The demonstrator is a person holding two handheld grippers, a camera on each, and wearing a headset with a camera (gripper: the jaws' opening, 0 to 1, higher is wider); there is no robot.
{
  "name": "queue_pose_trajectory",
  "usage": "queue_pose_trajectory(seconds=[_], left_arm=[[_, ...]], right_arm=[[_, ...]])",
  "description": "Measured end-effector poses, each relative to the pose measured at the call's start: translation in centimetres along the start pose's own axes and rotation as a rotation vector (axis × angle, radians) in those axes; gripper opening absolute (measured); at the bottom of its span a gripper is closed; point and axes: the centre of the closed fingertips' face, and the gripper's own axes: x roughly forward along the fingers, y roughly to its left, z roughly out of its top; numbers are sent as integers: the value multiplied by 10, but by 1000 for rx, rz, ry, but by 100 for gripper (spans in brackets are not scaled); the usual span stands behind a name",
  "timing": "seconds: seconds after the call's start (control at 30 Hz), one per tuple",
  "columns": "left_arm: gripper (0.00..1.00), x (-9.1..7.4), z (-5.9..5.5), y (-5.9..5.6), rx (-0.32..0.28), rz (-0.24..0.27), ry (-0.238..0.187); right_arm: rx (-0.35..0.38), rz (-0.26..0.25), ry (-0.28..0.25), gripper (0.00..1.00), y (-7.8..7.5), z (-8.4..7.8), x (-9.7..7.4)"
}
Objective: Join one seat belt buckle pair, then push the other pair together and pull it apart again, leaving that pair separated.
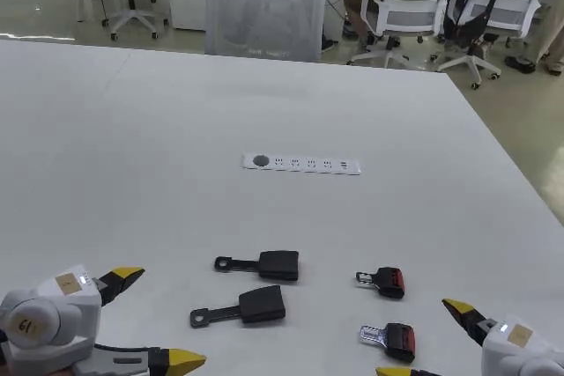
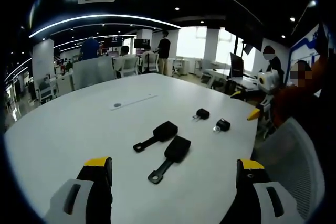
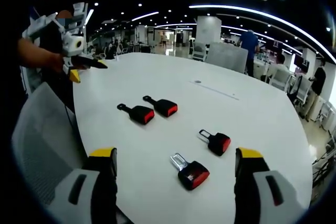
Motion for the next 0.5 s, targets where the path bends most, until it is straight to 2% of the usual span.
queue_pose_trajectory(seconds=[0.17, 0.37, 0.5], left_arm=[[100, 0, 1, 0, -2, 3, -3], [100, -2, 6, -6, -2, 7, -4], [100, -2, 4, -5, -2, 7, -2]], right_arm=[[-2, 0, -2, 94, 0, 1, 0], [-2, 2, 0, 94, 0, 0, 0], [-6, 1, 4, 94, 0, 0, 0]])
